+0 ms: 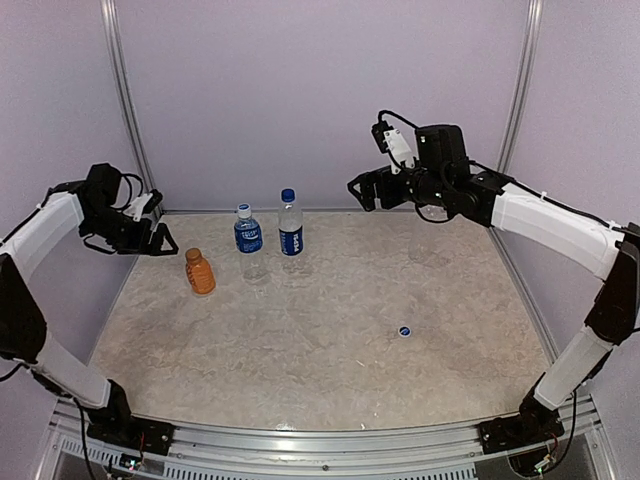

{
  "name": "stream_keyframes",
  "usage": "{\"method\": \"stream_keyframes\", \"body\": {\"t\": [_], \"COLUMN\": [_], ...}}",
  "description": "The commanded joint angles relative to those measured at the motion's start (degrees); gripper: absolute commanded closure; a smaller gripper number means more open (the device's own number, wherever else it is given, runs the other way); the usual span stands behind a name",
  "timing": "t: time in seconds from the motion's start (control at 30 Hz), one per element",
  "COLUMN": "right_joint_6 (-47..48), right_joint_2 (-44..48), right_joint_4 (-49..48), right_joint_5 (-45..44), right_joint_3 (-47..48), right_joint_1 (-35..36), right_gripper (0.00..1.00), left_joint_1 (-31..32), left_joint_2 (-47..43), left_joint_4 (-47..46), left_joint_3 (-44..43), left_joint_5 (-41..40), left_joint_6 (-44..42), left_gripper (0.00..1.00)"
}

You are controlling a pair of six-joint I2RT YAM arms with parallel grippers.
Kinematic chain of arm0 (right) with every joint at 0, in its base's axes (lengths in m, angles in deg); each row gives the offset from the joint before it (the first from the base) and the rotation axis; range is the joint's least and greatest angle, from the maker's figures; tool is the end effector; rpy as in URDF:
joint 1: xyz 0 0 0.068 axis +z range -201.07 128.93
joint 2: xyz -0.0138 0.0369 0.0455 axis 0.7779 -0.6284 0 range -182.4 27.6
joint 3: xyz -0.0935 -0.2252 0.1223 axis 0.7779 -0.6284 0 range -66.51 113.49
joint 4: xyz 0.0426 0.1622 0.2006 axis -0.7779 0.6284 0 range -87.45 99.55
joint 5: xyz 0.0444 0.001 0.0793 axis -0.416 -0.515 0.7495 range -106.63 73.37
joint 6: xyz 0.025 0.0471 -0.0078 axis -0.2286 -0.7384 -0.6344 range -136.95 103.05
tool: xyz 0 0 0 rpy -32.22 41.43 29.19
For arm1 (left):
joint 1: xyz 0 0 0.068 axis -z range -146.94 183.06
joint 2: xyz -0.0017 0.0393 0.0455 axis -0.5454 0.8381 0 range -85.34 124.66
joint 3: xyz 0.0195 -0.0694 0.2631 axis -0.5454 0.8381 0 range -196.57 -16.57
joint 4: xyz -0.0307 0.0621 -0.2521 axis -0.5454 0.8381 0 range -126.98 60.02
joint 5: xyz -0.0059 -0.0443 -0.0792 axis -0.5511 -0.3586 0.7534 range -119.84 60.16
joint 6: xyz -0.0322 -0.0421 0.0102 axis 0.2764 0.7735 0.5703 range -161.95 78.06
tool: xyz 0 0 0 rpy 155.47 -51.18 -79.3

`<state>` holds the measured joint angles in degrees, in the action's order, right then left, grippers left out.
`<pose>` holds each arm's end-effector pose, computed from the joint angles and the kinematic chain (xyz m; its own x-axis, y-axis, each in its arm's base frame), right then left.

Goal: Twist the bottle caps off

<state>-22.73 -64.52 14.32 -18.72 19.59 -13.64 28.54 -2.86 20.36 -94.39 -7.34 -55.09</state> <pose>0.3057 0.2324 0.3778 -0.2999 -0.1028 -0.9484 -0.5524 0.8292 0.0848 0.2849 0.0088 0.3207 -0.8330 0.1450 -0.5340 0.3038 0.9264 -0.2223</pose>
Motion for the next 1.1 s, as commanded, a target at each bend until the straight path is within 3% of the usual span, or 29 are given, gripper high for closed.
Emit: {"method": "stream_keyframes", "body": {"t": [0.0, 0.27, 0.57, 0.77, 0.93, 1.07], "right_joint_6": [-1.85, -4.93, -4.83, -4.75, -4.78, -4.76], "right_joint_2": [1.67, 3.07, 1.69, 1.55, 2.3, 2.79], "right_joint_4": [4.77, 4.07, 6.04, 6.51, 6.45, 6.58], "right_joint_5": [-3.19, -5.88, -7.27, -7.82, -7.81, -7.89], "right_joint_3": [0.86, -2.05, -2.24, -3.08, -3.39, -3.49], "right_joint_1": [2.32, 4.09, 4.4, 4.38, 4.38, 4.38], "right_gripper": [0.01, 0.01, 0.01, 0.01, 0.01, 0.01], "left_joint_1": [3.01, 7.1, 8.29, 8.29, 8.24, 8.29], "left_joint_2": [-2.43, 7.21, 13.29, 13.62, 14.42, 13.91], "left_joint_4": [-16.79, -30.18, -33.49, -32.42, -30.5, -30.69], "left_joint_3": [6.85, 10.32, 10.64, 11.2, 11.33, 11.46], "left_joint_5": [5.33, -6.33, -4.35, -3.49, -3.51, -3.79], "left_joint_6": [-2.63, 0.61, 0.13, -0.66, -1.36, -1.59], "left_gripper": [0.01, 0.01, 0.06, 0.35, 0.39, 0.61]}}
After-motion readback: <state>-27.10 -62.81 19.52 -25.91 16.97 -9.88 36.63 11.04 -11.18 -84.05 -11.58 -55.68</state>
